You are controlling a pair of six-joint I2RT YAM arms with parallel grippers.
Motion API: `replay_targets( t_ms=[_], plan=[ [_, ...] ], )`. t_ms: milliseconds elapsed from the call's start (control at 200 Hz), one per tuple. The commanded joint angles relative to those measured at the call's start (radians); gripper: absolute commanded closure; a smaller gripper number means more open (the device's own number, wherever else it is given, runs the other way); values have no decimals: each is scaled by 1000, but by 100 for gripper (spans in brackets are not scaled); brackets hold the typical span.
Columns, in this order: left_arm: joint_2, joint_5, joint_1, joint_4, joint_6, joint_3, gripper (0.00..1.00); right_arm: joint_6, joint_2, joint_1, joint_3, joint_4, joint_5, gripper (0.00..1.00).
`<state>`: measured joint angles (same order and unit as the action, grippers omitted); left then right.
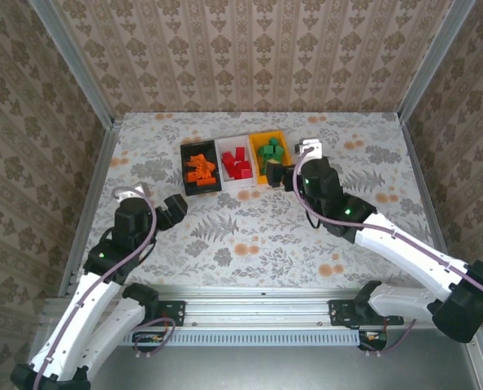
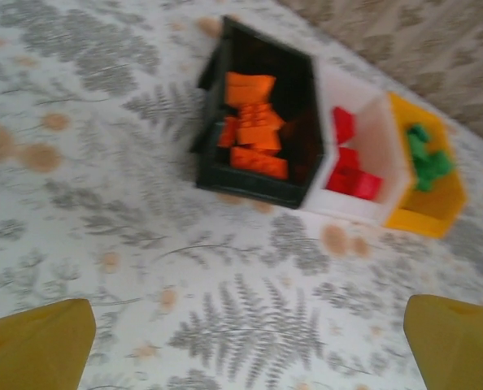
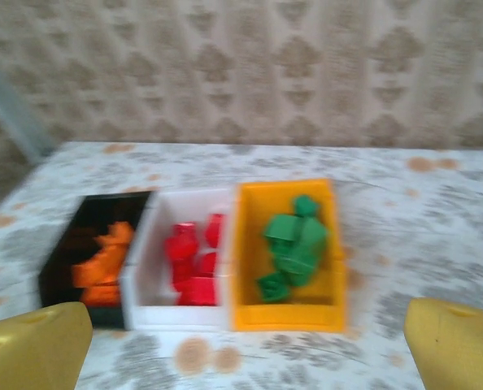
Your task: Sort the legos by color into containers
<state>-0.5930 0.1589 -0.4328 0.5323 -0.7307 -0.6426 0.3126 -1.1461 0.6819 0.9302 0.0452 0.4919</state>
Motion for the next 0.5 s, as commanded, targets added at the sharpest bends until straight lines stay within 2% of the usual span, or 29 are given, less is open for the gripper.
replay_targets(
  t_ms=[0,140,215,290,350,420,495],
  plan=[
    [40,207,-11,-123,91,69,0,-32,55,-35,-90,-89,191,0],
    [133,324,-14,-427,350,238,0,-61,111,-106,-292,-347,75,0],
    [156,378,-14,-622,454,360,0,-55,86,-121,-358,-430,79,0],
    [155,362,-12,-837,600,457,0,-58,61,-132,-393,-476,109,0],
    [132,337,-4,-947,700,498,0,-69,51,-152,-419,-522,111,0],
    [76,325,25,-1009,757,513,0,-94,52,-186,-442,-562,55,0],
    [-19,280,73,-1049,745,515,0,-127,63,-222,-453,-578,-18,0]
  ],
)
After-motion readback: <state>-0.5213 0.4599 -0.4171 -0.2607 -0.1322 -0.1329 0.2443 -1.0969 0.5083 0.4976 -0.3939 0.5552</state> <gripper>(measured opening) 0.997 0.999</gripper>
